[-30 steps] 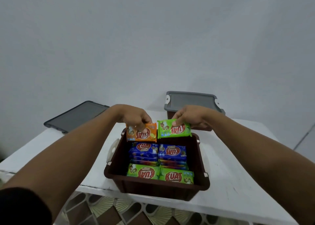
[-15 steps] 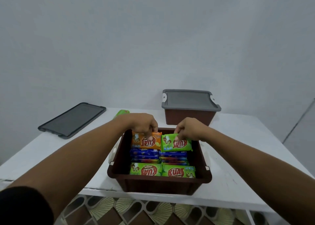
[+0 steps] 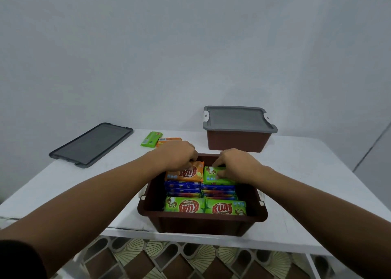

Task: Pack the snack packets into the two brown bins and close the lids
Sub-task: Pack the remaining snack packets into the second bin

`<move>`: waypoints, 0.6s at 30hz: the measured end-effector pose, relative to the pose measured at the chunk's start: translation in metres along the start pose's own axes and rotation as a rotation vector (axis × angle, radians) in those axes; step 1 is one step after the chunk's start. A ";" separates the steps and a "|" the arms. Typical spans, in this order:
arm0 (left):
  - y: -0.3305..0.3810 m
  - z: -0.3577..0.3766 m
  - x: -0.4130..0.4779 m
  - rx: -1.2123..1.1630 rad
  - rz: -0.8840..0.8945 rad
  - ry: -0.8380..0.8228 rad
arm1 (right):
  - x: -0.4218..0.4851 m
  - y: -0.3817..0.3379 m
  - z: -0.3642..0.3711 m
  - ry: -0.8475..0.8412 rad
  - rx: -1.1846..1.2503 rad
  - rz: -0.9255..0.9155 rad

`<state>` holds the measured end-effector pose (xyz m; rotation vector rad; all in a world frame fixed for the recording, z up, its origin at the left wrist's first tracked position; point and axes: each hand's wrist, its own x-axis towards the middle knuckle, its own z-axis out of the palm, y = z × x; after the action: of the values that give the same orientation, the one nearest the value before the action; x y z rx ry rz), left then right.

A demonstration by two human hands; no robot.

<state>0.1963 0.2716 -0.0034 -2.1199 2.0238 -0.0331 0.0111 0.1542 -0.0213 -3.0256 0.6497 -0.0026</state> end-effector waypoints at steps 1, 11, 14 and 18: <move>-0.002 0.001 0.000 -0.018 -0.005 -0.011 | 0.002 -0.002 0.001 -0.055 0.038 -0.009; -0.001 0.009 -0.004 -0.113 0.030 -0.138 | 0.010 -0.009 0.009 -0.146 0.028 -0.054; 0.001 0.008 -0.004 -0.119 0.017 -0.130 | 0.013 -0.013 0.010 -0.149 0.032 -0.064; 0.007 0.007 -0.006 -0.114 0.001 -0.137 | 0.014 -0.014 0.009 -0.141 0.028 -0.062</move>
<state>0.1906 0.2784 -0.0107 -2.1236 1.9904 0.2272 0.0296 0.1616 -0.0299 -2.9827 0.5390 0.1959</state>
